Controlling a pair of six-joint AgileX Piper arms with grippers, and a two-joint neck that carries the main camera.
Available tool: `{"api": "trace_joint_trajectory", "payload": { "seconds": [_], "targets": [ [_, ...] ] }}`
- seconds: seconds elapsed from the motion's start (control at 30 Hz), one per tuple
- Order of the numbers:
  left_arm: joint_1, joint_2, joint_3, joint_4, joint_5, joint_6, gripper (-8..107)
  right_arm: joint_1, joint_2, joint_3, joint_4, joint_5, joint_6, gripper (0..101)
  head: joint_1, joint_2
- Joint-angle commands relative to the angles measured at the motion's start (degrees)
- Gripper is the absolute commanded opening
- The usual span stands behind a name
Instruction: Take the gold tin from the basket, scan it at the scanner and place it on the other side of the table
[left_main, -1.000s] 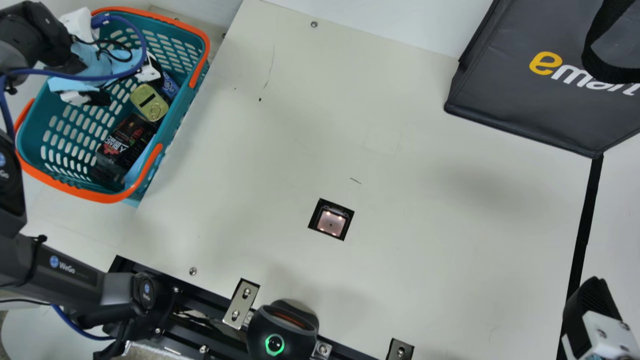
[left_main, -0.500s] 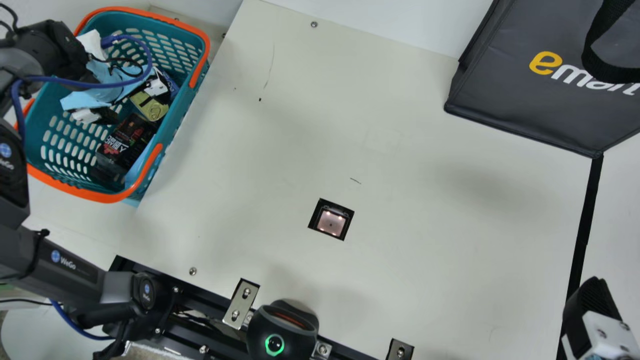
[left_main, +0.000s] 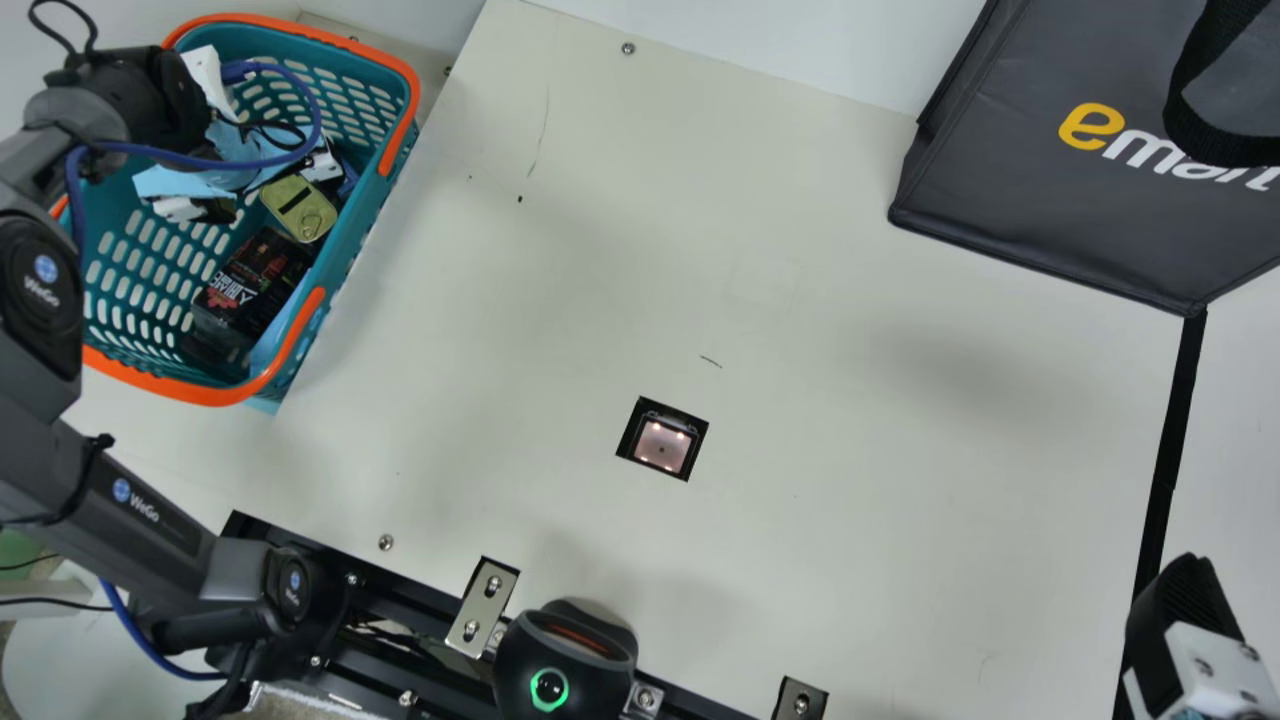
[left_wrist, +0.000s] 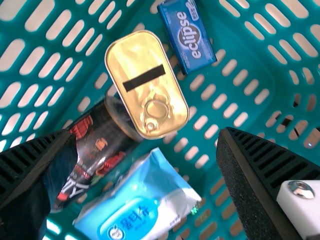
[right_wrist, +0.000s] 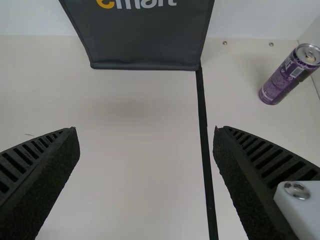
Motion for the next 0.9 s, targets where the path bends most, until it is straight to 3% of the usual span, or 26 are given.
{"api": "trace_joint_trajectory", "payload": {
  "seconds": [0.0, 0.33, 0.87],
  "targets": [
    [-0.24, 1.01, -0.48, 0.34, -0.79, -0.31, 90, 0.00, 0.00, 0.00, 0.00, 0.00, 0.00, 95, -1.66, 0.14],
    [-0.74, 5.10, -1.53, 0.76, -6.04, -0.98, 90, 0.00, 0.00, 0.00, 0.00, 0.00, 0.00, 95, -1.66, 0.14],
    [0.11, 6.63, 3.69, -0.84, -17.01, 0.70, 90, 0.00, 0.00, 0.00, 0.00, 0.00, 0.00, 95, -1.66, 0.14]
  ]
}}
